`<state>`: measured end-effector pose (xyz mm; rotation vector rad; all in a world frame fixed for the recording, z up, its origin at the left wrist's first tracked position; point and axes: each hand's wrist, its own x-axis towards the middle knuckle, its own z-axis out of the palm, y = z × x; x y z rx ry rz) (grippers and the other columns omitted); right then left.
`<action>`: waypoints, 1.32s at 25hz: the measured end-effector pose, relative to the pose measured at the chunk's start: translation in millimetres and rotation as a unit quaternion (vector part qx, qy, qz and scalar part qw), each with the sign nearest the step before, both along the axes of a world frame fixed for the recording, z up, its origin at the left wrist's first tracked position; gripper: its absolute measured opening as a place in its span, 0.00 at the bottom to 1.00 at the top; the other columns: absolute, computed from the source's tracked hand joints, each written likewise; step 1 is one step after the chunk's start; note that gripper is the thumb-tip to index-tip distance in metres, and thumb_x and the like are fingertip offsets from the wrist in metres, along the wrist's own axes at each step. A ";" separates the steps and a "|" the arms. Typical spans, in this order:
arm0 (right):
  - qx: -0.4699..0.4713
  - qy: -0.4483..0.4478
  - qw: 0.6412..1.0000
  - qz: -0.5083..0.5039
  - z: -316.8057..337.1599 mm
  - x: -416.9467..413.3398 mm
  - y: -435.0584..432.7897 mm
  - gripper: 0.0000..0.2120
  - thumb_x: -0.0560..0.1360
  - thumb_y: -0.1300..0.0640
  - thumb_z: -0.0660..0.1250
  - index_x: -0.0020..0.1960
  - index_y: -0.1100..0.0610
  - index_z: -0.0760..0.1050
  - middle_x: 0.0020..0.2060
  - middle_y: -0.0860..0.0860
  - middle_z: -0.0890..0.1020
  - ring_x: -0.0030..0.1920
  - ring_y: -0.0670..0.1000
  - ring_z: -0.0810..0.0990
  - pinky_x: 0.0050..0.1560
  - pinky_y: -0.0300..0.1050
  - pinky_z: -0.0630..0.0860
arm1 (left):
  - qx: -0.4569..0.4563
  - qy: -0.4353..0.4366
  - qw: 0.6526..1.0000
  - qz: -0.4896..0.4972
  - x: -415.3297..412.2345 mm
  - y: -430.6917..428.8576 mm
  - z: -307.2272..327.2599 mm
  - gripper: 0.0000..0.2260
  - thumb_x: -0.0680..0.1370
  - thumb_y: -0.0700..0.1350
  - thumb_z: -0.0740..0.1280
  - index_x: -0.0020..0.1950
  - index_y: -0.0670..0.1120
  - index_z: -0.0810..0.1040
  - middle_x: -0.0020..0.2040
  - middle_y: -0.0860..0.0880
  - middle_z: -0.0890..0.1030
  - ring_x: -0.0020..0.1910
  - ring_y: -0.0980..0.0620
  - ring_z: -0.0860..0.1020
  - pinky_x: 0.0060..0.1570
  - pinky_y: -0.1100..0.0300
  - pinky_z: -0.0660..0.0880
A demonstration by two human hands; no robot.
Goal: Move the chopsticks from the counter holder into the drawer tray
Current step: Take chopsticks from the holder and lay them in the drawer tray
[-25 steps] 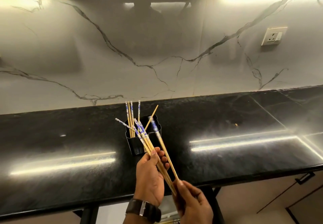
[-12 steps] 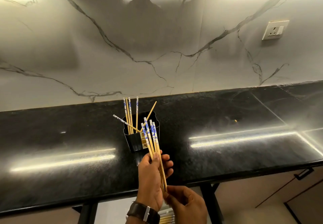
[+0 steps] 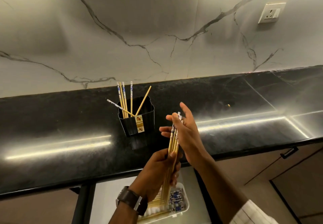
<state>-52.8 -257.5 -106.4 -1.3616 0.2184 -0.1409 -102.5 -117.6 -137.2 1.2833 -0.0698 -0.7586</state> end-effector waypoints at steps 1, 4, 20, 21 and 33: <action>-0.049 0.000 0.999 -0.012 -5.3 1.7 -2.8 0.17 0.84 0.54 0.61 0.73 0.52 0.69 0.54 0.56 0.83 0.44 0.56 0.88 0.46 0.50 0.86 | 0.020 0.004 1.000 -0.009 -2.9 1.1 -1.3 0.14 0.84 0.48 0.58 0.60 0.40 0.77 0.37 0.47 0.78 0.31 0.52 0.74 0.31 0.59 0.73; -0.199 0.059 0.978 0.032 -27.8 -1.9 -8.7 0.12 0.83 0.54 0.61 0.55 0.57 0.82 0.45 0.57 0.86 0.40 0.53 0.89 0.45 0.49 0.86 | 0.090 0.034 0.995 -0.004 -7.6 7.1 -4.4 0.13 0.84 0.48 0.58 0.56 0.42 0.78 0.34 0.50 0.76 0.28 0.55 0.70 0.28 0.61 0.68; 0.245 0.352 0.902 -0.038 -140.7 -91.2 24.0 0.07 0.84 0.67 0.57 0.58 0.65 0.73 0.52 0.67 0.85 0.50 0.64 0.86 0.43 0.56 0.85 | 0.232 0.206 0.934 -0.178 -32.1 88.0 -77.3 0.18 0.82 0.52 0.64 0.61 0.39 0.80 0.33 0.51 0.71 0.25 0.57 0.61 0.21 0.67 0.59; 0.242 0.361 0.901 -0.019 -144.2 -92.2 25.3 0.07 0.84 0.67 0.57 0.58 0.65 0.73 0.52 0.66 0.86 0.51 0.65 0.86 0.46 0.56 0.85 | 0.239 0.203 0.932 -0.183 -31.6 87.9 -78.0 0.18 0.82 0.53 0.63 0.61 0.40 0.79 0.34 0.51 0.71 0.25 0.57 0.61 0.21 0.66 0.60; -0.047 0.390 0.919 0.034 -164.6 -69.5 22.8 0.16 0.84 0.52 0.61 0.49 0.59 0.83 0.46 0.59 0.87 0.46 0.55 0.86 0.43 0.43 0.81 | 0.284 0.174 0.913 -0.236 -10.7 54.2 -108.2 0.15 0.79 0.60 0.61 0.49 0.49 0.75 0.30 0.53 0.70 0.24 0.56 0.63 0.23 0.65 0.62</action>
